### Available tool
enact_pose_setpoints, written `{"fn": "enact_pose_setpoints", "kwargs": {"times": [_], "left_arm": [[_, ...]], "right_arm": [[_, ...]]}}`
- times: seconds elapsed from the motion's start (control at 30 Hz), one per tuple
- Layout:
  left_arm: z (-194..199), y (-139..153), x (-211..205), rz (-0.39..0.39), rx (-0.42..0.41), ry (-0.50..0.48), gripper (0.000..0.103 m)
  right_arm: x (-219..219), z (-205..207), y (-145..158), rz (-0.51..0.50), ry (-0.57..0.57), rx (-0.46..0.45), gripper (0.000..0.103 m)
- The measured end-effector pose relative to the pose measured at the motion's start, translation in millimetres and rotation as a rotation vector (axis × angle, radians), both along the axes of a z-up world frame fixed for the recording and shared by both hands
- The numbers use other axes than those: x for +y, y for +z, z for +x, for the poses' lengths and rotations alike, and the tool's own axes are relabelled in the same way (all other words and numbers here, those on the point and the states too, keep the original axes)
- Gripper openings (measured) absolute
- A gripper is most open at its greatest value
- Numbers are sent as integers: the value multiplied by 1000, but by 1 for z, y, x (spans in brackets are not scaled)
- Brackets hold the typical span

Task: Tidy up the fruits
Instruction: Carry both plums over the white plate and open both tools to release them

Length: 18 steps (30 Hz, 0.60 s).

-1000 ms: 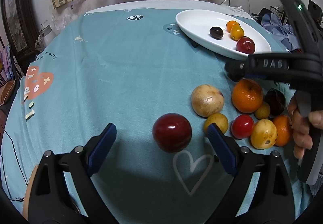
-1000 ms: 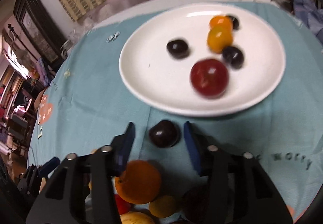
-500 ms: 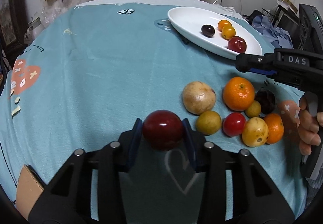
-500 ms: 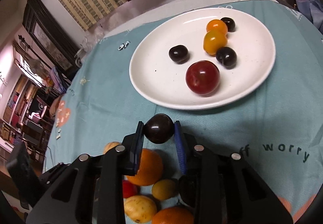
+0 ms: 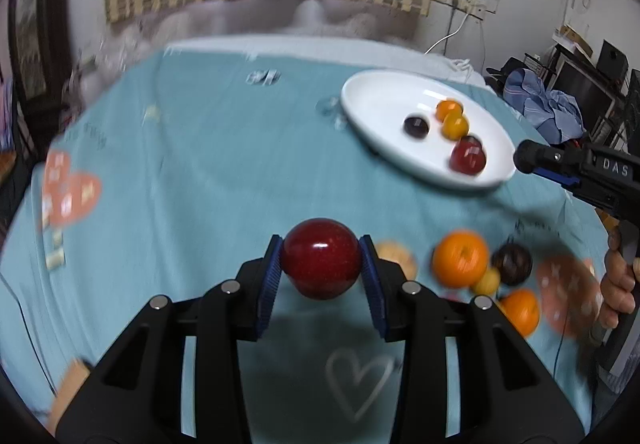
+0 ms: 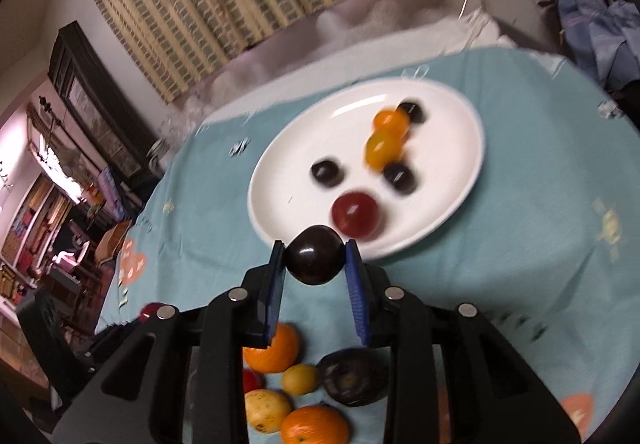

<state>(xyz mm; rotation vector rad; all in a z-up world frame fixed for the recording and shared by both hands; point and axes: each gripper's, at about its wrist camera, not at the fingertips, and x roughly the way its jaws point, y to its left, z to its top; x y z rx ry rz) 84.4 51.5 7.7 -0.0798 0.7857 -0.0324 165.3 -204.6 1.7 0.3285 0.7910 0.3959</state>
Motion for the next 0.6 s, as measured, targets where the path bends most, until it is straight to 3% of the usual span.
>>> {"fn": "enact_pose_setpoints", "kwargs": {"times": [0.23, 0.37, 0.5, 0.6], "left_arm": [[73, 26, -53, 7, -21, -85, 39], [105, 16, -80, 29, -5, -127, 39], [127, 0, -87, -9, 30, -140, 40], [129, -3, -85, -12, 26, -130, 47]], "right_arm": [[-18, 44, 2, -46, -48, 13, 30], [-20, 58, -11, -68, -55, 43, 30], [-24, 70, -23, -86, -90, 83, 32], [-18, 74, -26, -117, -68, 98, 37]]}}
